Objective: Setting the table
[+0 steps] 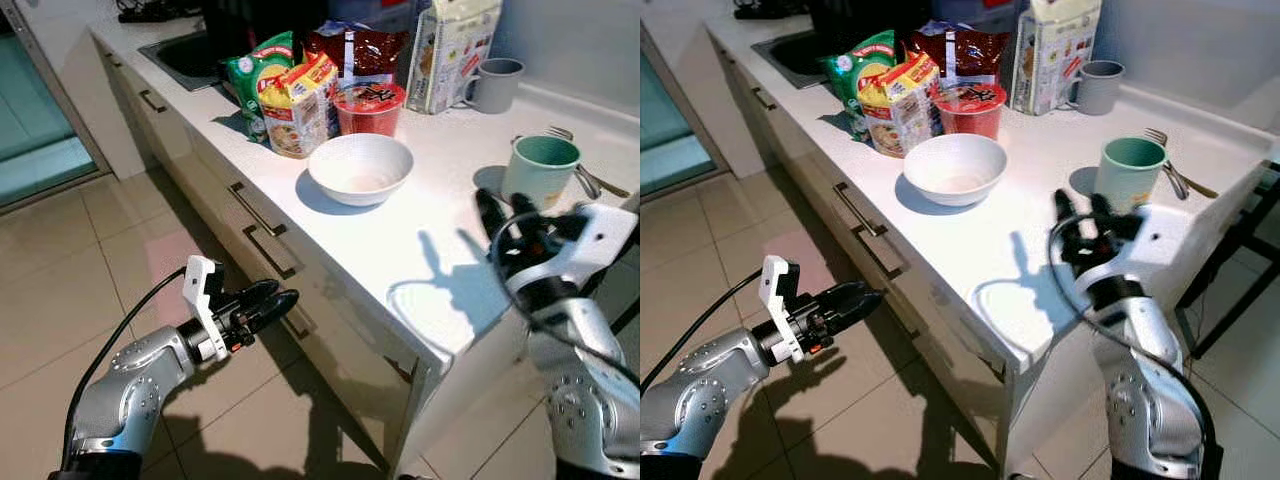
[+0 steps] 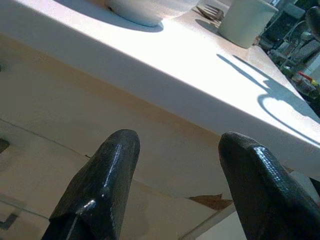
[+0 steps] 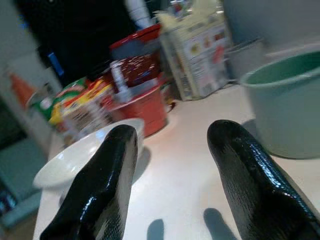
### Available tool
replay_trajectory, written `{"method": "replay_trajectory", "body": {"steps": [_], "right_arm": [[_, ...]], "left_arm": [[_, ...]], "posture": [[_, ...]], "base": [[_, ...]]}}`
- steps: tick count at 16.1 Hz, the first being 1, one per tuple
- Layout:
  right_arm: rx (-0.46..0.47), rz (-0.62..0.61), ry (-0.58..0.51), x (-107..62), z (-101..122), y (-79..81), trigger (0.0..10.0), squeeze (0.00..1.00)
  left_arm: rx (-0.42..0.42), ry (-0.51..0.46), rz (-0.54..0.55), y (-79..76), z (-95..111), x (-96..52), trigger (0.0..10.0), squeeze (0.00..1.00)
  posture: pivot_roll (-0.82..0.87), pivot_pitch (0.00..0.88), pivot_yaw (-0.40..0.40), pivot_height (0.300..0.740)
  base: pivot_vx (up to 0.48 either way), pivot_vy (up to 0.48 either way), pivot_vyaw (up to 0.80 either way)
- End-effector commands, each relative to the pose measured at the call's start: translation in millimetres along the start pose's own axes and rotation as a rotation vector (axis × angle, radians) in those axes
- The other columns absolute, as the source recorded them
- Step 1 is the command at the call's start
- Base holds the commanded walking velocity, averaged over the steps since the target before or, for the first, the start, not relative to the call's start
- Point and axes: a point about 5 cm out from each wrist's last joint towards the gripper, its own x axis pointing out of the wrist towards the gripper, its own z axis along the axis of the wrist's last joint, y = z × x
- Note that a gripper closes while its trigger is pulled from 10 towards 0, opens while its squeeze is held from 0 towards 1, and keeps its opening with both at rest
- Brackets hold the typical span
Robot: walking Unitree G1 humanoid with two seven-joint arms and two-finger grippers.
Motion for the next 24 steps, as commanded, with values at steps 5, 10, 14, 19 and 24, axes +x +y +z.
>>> {"method": "replay_trajectory", "body": {"steps": [5, 10, 14, 19, 24], "right_arm": [[0.065, -0.031, 0.017, 15.6, -10, 7.1, 10.0, 0.00], [0.073, -0.032, -0.001, 25.0, -8, 9.0, 10.0, 0.00], [0.056, -0.033, 0.005, 28.3, -10, 7.8, 10.0, 0.00], [0.045, -0.004, 0.006, 31.5, -10, 13.4, 10.0, 0.00], [-0.017, 0.002, 0.041, 35.3, -16, 13.2, 10.0, 0.00]], "left_arm": [[0.012, 0.019, 0.005, -3.5, 2, -2.6, 10.0, 0.00], [0.012, 0.029, 0.007, -5.0, 3, -1.8, 10.0, 0.00], [0.035, 0.058, 0.066, -1.6, 6, 3.2, 10.0, 0.00], [0.050, 0.072, 0.072, -0.1, 7, 5.3, 10.0, 0.00], [0.065, 0.076, 0.087, 0.0, 8, 7.6, 10.0, 0.00]], "posture": [[0.00, 0.000, 0.125, 0.740], [0.00, 0.000, 0.126, 0.740], [0.01, 0.000, 0.127, 0.740], [0.01, 0.000, 0.131, 0.740], [0.01, 0.000, 0.126, 0.740]], "base": [[0.000, 0.000, 0.00], [0.000, 0.000, 0.00], [0.000, 0.000, 0.00], [0.000, 0.000, 0.00], [0.000, 0.000, 0.00]]}}
